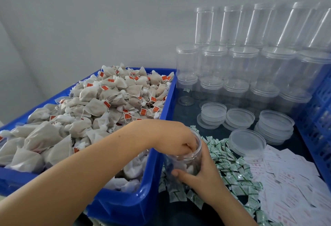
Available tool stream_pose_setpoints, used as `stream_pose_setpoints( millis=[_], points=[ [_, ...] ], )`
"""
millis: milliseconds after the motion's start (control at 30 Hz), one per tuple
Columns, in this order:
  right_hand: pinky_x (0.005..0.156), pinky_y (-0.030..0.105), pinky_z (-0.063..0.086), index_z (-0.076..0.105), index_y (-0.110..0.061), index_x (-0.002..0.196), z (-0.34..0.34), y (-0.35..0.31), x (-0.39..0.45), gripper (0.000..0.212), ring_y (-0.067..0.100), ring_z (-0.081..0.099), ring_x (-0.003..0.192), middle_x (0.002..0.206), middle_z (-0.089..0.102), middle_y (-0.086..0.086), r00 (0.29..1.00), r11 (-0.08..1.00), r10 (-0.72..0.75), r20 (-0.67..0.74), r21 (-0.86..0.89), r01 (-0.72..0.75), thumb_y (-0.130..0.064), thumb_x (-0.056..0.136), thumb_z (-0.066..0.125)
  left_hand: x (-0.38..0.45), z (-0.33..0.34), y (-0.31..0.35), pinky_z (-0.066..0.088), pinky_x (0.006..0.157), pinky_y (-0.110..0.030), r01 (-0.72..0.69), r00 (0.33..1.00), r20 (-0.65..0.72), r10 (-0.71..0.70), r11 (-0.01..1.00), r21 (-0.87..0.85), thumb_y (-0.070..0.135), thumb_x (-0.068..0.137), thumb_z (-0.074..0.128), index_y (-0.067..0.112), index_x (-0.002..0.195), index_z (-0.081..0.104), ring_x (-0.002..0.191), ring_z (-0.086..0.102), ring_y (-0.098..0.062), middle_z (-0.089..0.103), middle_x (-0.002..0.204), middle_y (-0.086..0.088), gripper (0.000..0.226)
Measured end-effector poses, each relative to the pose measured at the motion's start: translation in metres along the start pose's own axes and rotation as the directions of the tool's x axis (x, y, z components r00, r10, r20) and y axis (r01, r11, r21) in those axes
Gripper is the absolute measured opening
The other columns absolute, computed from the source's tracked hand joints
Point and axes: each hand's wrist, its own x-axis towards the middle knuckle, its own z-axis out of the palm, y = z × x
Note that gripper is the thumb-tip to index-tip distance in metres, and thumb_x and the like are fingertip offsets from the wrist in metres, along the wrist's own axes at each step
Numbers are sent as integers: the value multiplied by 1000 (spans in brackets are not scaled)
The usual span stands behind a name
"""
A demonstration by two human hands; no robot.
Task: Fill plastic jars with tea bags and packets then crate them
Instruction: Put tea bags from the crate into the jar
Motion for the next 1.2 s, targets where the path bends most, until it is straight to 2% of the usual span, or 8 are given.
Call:
stream_pose_setpoints(
  millis=[167,333,467,600,700,867,1033,1200],
  points=[
    [84,11,51,35,-69,131,-1,-1,-1,97,-6,58,117,134,55,-24,1000,998,18,-20,-60,-19,-51,53,92,-11,-1,-19,45,75,-7,-32,964,-262,-42,962,-272,25,96,53,24,104,67,75,59,8,64,79,20,17],
    [76,13,55,36,-75,124,0,-1,-3,99,-8,60,112,142,44,-19,999,999,40,-3,-27,-40,-50,48,93,-23,-2,-57,41,61,-7,93,810,-499,-309,906,-412,26,94,54,35,89,60,67,58,12,63,71,18,12],
    [75,13,55,37,-75,124,0,-2,-3,98,-7,61,111,143,44,-16,1000,1000,22,3,-13,-22,-50,48,93,-31,15,-84,39,59,-8,304,787,-431,-442,885,-352,29,92,57,29,95,63,67,57,7,62,81,17,7],
    [73,14,56,38,-75,124,1,-3,-3,96,-5,64,108,142,45,-13,1000,1000,4,0,-9,-4,-46,49,92,-33,37,-94,47,82,-21,415,841,-244,-482,866,-281,30,90,61,23,117,62,96,58,-4,63,113,8,28],
    [75,18,57,39,-74,122,1,-5,-3,94,-3,64,108,141,47,-12,1000,1000,-10,-4,-22,10,-48,49,91,-26,53,-96,42,100,-30,457,851,-194,-487,871,-180,22,88,64,20,131,51,117,51,-15,54,132,1,46],
    [72,15,56,40,-75,119,3,-7,-6,91,-4,65,105,140,48,-11,1000,999,-21,-10,-28,20,-47,49,91,-19,64,-99,45,93,-33,490,857,-37,-514,835,-251,20,93,52,21,133,51,107,54,-17,56,129,-2,40],
    [71,20,59,41,-78,116,3,-8,-6,90,-2,65,105,138,48,-10,1000,1000,-21,-15,-21,20,-42,50,92,-16,67,-103,42,72,-24,533,814,-70,-577,789,-305,23,92,55,22,121,58,86,56,-11,62,115,1,29],
    [70,24,60,44,-76,115,1,-7,-7,88,3,68,104,135,50,-12,1000,1000,-12,-7,3,12,-44,48,92,-10,68,-102,43,73,-26,643,742,-79,-666,740,-198,21,90,58,12,112,60,90,56,-19,64,109,-5,25]
  ],
)
